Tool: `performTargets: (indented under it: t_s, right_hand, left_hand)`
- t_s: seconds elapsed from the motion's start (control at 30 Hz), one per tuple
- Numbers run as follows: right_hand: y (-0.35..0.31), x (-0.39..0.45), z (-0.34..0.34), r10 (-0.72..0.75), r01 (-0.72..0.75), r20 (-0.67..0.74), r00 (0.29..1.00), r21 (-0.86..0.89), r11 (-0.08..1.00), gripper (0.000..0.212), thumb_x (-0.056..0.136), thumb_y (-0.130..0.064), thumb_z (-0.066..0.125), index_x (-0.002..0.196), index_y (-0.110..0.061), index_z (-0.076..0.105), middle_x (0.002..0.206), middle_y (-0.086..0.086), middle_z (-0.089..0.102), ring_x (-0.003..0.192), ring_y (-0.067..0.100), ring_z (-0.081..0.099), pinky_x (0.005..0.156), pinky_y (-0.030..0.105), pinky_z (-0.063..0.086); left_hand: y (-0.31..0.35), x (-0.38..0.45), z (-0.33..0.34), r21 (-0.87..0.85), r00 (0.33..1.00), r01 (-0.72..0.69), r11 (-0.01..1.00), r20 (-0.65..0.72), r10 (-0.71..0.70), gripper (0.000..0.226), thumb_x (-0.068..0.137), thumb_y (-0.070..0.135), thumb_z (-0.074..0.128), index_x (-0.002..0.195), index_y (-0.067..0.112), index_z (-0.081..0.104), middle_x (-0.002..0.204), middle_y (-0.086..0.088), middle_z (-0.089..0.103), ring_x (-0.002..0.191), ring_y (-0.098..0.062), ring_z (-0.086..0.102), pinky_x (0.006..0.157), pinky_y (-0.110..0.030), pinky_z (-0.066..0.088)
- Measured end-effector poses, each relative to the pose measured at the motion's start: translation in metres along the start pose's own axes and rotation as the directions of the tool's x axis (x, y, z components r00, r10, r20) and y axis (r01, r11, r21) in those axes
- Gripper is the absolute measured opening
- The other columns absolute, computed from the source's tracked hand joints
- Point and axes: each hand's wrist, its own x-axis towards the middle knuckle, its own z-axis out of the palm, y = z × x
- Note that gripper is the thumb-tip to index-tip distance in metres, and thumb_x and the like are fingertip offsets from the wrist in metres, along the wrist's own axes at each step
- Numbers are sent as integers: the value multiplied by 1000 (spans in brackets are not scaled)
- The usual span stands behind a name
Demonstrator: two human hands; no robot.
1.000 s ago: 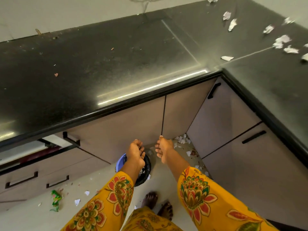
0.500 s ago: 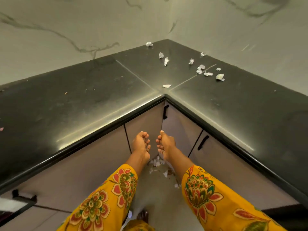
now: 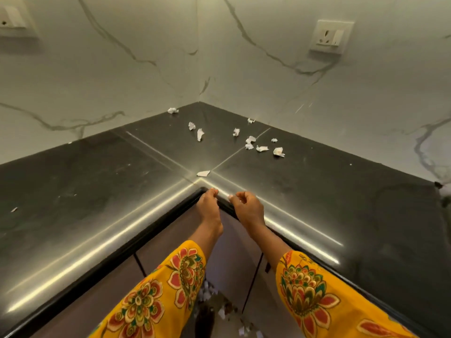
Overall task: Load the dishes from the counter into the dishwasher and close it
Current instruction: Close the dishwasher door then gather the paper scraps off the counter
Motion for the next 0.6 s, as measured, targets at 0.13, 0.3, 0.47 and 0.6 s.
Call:
performTargets:
  t_s: [0.13, 0.3, 0.47, 0.6]
  right_hand:
    - [5, 61, 4, -2, -6, -44, 999, -175, 985, 41, 86, -31, 62, 120, -9, 58, 125, 10, 53, 119, 25, 49, 100, 32, 38]
    - [5, 130, 10, 60, -104, -111, 992, -448, 888, 69, 84, -50, 60, 142, -19, 37, 153, 10, 20, 141, 31, 16, 115, 38, 19]
    - [9, 187, 7, 194, -278, -212, 958, -510, 814, 87, 80, -61, 56, 149, -27, 15, 157, 10, -11, 144, 36, -12, 117, 46, -1]
    - [15, 220, -1, 258, -355, -251, 933, -515, 780, 92, 81, -63, 54, 151, -27, 7, 156, 14, -17, 142, 39, -15, 115, 48, -6]
  left_hand:
    - [13, 51, 30, 313, 984, -166, 935, -5, 177, 16, 93, 20, 49, 89, 11, 61, 94, -6, 59, 91, -24, 54, 79, -33, 40]
    - [22, 134, 55, 748, 981, -161, 644, 47, 190, 52, 97, 28, 44, 140, 1, 37, 155, -16, 19, 143, -30, 18, 116, -39, 16]
    - [24, 188, 85, 891, 994, -55, 451, 6, 109, 70, 96, 36, 44, 150, 4, 13, 158, -17, -5, 146, -29, -7, 117, -42, -6]
    - [21, 218, 105, 932, 993, -75, 354, 37, 112, 72, 95, 37, 44, 150, 4, 10, 157, -18, -9, 146, -30, -11, 116, -43, -9]
